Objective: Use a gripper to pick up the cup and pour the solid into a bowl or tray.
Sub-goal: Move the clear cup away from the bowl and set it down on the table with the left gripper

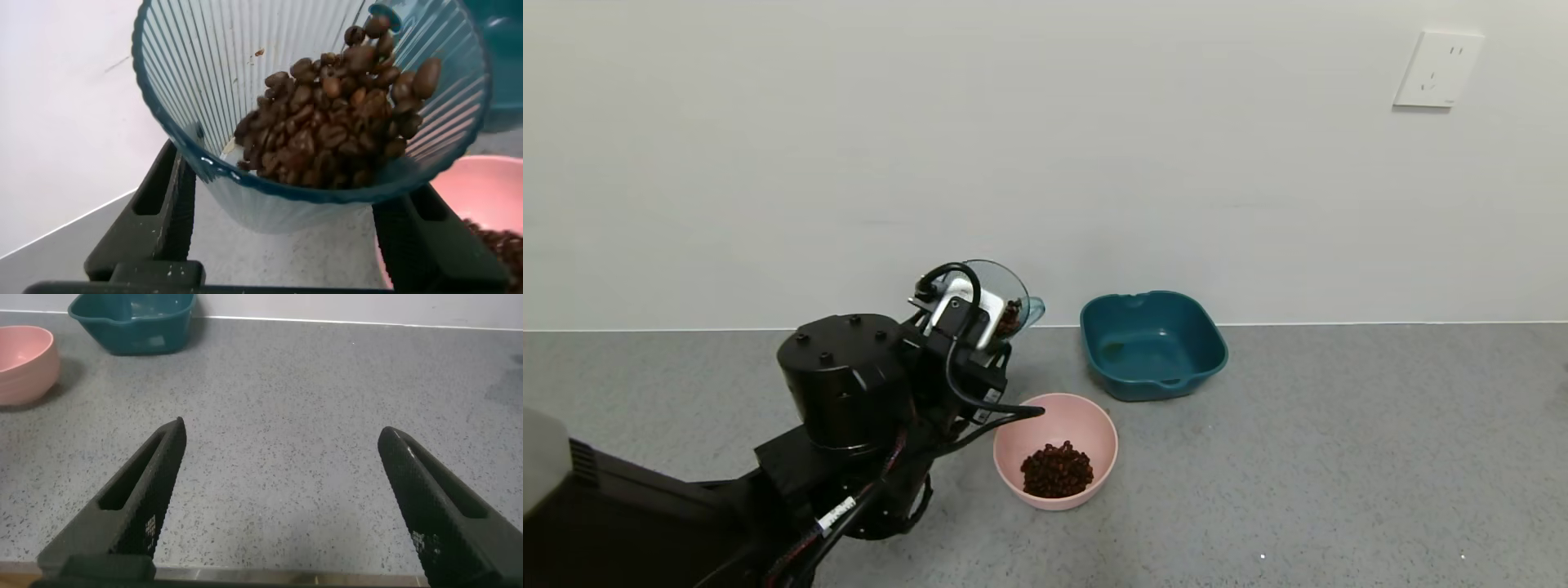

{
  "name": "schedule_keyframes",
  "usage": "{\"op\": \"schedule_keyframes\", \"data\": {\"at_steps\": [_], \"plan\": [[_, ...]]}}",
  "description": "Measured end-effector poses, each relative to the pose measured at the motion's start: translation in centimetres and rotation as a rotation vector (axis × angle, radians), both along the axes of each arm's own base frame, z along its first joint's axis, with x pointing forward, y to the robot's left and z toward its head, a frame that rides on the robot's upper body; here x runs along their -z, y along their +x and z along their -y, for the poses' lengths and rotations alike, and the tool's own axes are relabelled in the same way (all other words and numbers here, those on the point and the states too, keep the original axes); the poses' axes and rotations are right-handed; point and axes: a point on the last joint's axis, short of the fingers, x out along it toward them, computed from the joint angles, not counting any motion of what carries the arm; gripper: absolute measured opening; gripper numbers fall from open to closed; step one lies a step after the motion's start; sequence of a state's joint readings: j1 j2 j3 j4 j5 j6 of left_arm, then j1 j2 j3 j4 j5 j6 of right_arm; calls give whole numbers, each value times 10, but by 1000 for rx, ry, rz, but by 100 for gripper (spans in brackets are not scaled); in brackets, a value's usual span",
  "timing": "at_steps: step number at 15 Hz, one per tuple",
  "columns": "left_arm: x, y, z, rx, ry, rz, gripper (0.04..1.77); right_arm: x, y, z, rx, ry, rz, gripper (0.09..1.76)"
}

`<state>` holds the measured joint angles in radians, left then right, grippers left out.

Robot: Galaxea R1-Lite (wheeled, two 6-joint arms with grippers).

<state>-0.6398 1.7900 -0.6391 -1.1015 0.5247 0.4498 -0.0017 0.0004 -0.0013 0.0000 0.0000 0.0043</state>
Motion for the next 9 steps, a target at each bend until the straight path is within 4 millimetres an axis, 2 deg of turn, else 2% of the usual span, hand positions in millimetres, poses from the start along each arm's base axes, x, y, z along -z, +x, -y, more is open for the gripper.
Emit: {"op": "schedule_keyframes", "data": {"at_steps": [4,9], "plan": [[-5,9,-34,148,-104,-22,126,0,0,0,0,0,0,171],[2,24,-81,265,-211,-153,126,0,0,0,0,0,0,171]]}}
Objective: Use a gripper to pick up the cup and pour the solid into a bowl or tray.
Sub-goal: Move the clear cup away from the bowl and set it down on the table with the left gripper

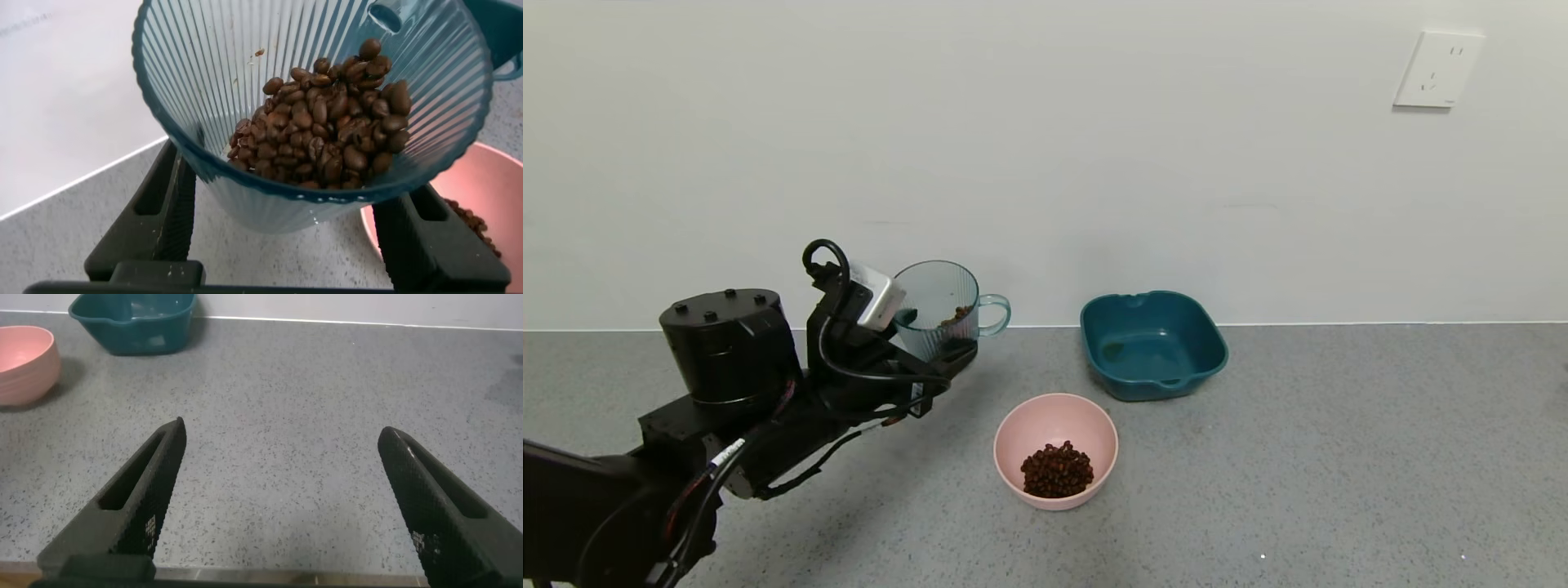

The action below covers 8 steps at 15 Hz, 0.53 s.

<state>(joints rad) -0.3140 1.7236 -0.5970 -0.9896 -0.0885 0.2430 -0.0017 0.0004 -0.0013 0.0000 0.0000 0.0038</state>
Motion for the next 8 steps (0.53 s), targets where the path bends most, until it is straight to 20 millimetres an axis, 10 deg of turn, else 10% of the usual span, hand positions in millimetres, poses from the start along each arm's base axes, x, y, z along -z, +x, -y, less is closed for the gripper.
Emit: {"op": "schedule_keyframes", "data": {"at_steps": [8], "plan": [[5,22,-33,4,-101,-127,126,0,0,0,0,0,0,171]]}}
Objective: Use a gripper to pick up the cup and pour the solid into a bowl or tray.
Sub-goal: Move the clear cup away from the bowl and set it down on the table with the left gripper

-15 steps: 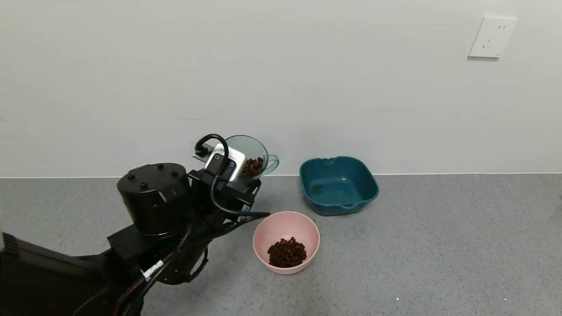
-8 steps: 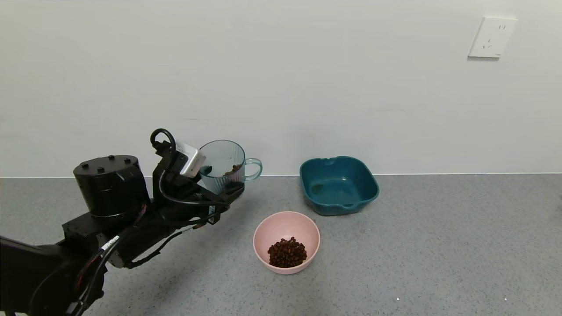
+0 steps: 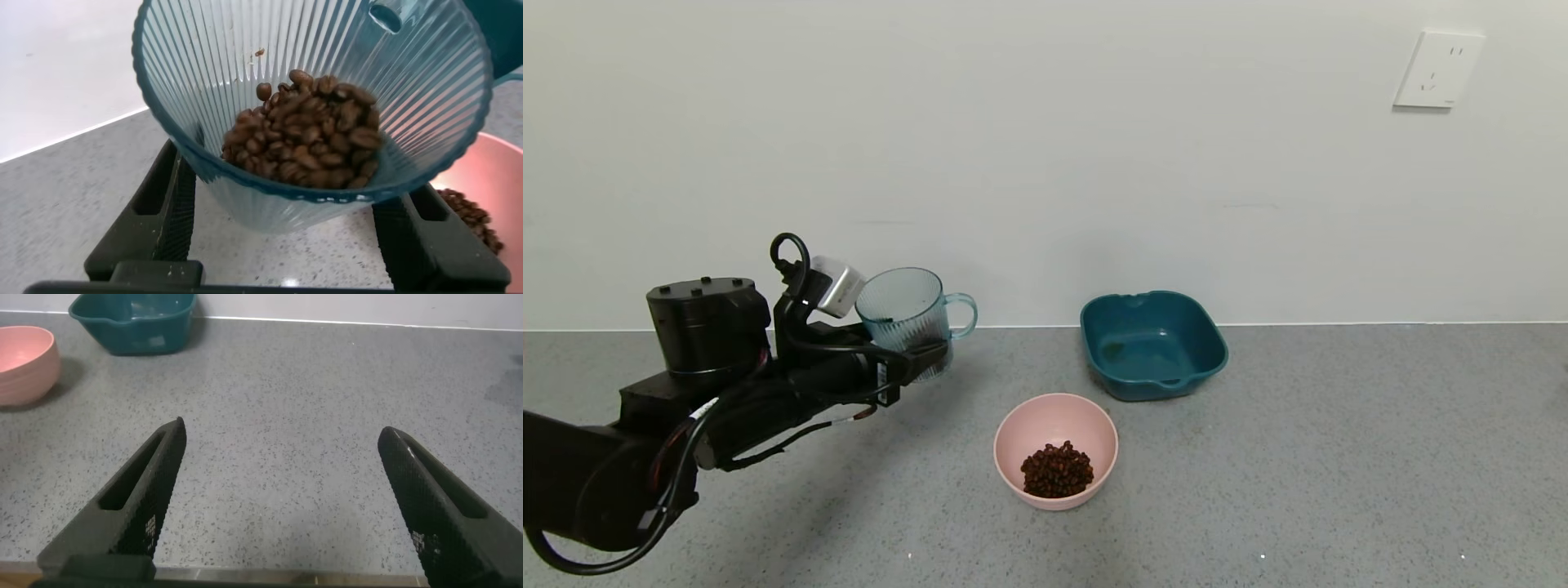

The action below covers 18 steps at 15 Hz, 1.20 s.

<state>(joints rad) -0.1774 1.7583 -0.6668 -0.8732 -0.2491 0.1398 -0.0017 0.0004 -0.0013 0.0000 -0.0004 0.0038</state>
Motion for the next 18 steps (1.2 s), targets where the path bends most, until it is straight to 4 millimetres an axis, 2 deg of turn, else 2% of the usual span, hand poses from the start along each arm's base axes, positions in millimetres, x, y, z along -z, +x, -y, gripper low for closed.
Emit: {"op": "schedule_keyframes", "data": {"at_steps": [5,10,18], "plan": [[14,24,-3,31,-12,-32,126,0,0,0,-1,0,0,171],[36,54,-1,38,-11,-64,126,0,0,0,-1,0,0,171],[73,77,0,40,-15,-83,126,0,0,0,0,0,0,171]]}}
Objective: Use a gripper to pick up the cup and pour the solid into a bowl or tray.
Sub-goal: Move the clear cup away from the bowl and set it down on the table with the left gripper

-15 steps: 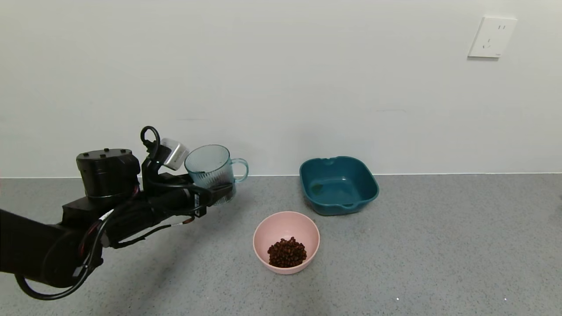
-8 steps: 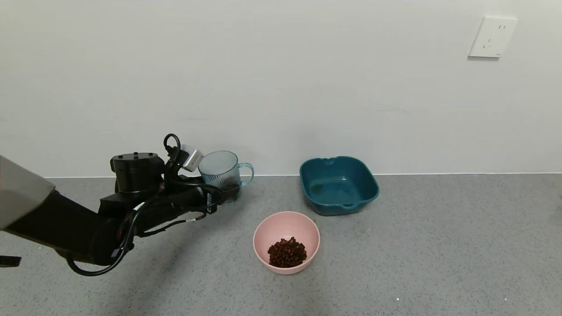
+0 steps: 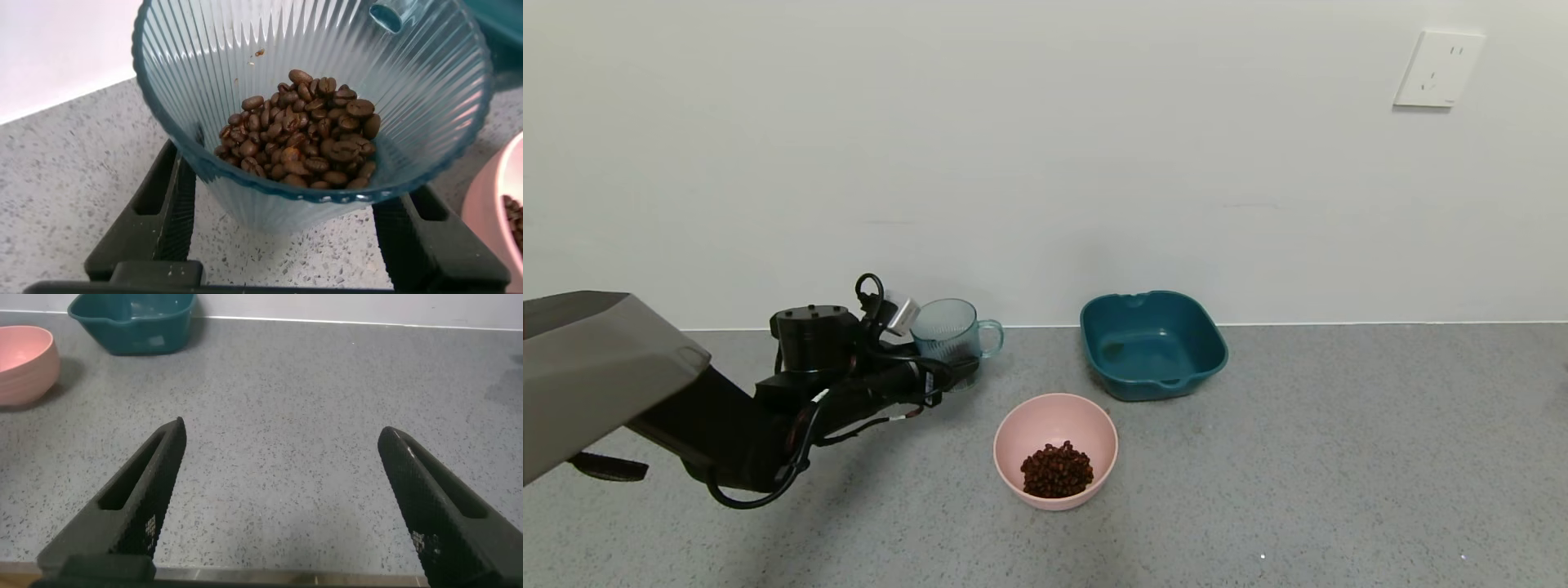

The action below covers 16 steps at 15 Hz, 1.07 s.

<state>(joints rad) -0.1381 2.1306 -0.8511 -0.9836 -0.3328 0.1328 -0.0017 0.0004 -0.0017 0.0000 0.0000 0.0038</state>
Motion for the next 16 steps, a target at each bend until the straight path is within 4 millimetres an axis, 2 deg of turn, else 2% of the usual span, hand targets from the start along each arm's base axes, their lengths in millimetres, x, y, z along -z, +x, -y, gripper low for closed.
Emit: {"op": "schedule_keyframes", "data": {"at_steps": [7,14,16], "plan": [[31,9,1,-7,-1,-75,126,0,0,0,0,0,0,171],[39,10,1,-18,-17,-104,126,0,0,0,0,0,0,171],[39,10,1,-23,-22,-107,138,0,0,0,0,0,0,171]]}}
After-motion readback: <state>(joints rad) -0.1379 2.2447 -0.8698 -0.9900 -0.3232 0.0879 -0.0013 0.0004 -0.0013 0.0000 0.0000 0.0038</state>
